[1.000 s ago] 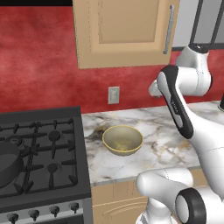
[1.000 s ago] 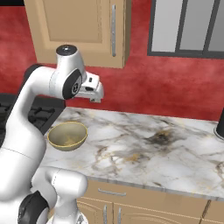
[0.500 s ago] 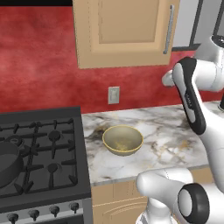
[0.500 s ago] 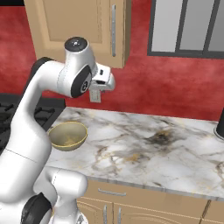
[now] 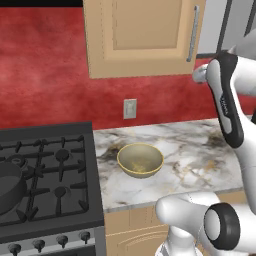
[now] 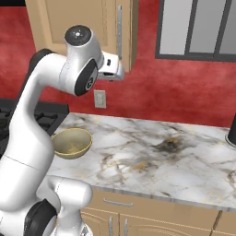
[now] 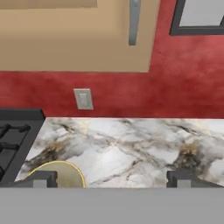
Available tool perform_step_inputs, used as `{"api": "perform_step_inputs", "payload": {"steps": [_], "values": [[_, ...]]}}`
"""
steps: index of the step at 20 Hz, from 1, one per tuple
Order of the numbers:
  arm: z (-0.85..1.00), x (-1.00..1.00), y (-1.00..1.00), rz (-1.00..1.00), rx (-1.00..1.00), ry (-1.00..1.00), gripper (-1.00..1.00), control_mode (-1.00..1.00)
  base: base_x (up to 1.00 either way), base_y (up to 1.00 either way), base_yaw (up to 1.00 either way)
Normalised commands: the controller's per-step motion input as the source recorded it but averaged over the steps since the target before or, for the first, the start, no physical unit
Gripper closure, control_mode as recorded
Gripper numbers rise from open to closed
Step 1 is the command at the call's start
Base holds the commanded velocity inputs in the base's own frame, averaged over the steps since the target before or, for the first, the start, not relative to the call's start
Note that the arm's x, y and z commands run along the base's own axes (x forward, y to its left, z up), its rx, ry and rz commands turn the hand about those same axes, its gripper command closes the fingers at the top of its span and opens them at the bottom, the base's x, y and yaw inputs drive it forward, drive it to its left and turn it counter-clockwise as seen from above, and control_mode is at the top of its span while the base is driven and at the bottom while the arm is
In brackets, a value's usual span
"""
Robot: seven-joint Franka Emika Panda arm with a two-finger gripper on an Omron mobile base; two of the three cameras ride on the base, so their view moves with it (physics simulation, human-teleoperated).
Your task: Open the cabinet and move the ladle to the pot. Then close the cabinet.
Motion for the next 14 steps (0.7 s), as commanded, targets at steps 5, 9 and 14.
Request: {"api": "perform_step_inputs", "payload": {"steps": [5,9,14], "values": [[0.45,0.00,0.00,0.00,0.00,-0.18,-1.00,-1.00,0.00,0.00,0.00],[0.38,0.01,-0.01,0.00,0.00,-0.19,-1.00,-1.00,0.00,0.00,0.00],[0.18,0.07,-0.01,0.00,0.01,-0.19,-1.00,-1.00,0.00,0.00,0.00]]}}
